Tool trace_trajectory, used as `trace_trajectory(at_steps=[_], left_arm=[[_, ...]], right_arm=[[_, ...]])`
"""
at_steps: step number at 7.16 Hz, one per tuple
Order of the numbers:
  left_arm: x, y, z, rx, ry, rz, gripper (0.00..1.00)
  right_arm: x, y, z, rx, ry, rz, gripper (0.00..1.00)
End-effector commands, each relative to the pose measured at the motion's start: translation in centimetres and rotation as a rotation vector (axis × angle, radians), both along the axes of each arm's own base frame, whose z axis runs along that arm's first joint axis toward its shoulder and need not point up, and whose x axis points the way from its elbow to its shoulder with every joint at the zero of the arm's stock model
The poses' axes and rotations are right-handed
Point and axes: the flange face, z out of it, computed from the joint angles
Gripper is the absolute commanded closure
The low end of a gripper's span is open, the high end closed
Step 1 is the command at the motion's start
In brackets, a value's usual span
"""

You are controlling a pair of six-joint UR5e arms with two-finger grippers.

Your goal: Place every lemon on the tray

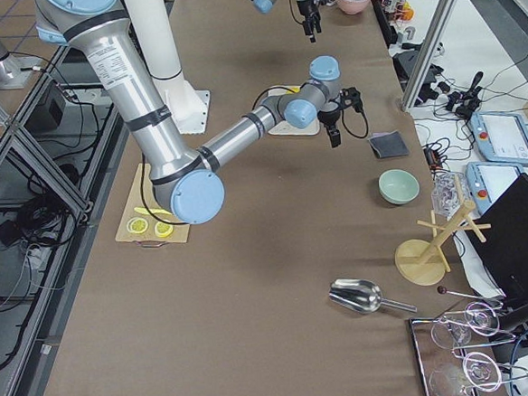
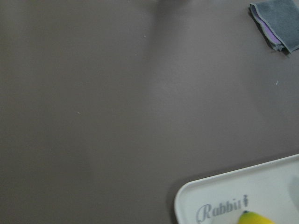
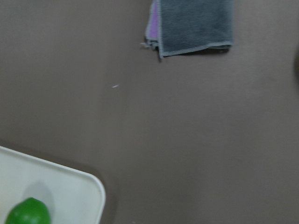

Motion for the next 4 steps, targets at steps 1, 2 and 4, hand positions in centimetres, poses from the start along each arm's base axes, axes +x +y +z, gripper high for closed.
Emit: trace_trajectory(at_steps=[1,2,4], left_arm=[[-5.4,0.5,7.9,-0.002,-0.060,-0.030,0.02],[-6.8,2.0,12.1,0.024,-0.046,-0.038,0.02],[-12.4,2.9,18.2,-0.035,-0.117,-0.076,0.02]], right_arm=[[6.4,0.8,6.6,-0.042,0.012,0.041,0.00],[10.0,1.9,9.0,-0.070,0.013,0.054,0.00],[17.7,4.3,16.2,-0.075,0.077,0.029,0.00]])
